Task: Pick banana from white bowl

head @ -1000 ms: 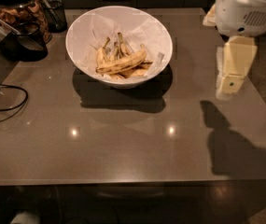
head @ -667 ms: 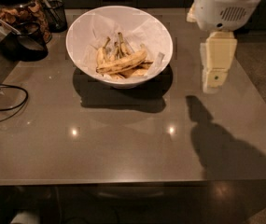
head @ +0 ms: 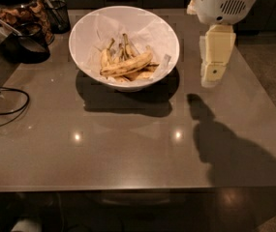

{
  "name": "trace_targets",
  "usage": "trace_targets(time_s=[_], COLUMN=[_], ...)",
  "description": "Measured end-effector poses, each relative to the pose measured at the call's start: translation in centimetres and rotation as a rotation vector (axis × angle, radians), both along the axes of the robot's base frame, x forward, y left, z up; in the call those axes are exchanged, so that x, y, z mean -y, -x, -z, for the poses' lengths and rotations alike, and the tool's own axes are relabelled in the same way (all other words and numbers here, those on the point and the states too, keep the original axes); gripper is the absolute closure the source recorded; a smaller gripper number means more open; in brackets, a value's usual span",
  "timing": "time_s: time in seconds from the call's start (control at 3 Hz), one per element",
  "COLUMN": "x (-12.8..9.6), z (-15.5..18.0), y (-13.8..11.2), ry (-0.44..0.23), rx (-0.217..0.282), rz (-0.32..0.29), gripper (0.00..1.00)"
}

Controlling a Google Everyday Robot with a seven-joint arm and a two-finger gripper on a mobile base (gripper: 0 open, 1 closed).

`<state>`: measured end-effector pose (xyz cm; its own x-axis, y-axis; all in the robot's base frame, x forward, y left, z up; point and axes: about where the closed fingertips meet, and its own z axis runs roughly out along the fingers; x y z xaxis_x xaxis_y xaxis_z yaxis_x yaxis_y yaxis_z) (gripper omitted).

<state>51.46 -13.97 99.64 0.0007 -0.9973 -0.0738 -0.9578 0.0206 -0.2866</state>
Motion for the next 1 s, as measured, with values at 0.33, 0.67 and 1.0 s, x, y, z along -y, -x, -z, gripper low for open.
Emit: trace_targets(time_s=[0.33, 0.67, 1.0], x=[-1.2, -4.7, -4.9], z=[-0.8, -2.0, -1.9], y=[-2.3, -7.0, -7.4], ry=[0.011, 0.018, 0.003], rx=[0.013, 0.076, 0.086], rz=[-0.028, -0.083, -0.084], gripper=[0.0, 0.0, 0.0])
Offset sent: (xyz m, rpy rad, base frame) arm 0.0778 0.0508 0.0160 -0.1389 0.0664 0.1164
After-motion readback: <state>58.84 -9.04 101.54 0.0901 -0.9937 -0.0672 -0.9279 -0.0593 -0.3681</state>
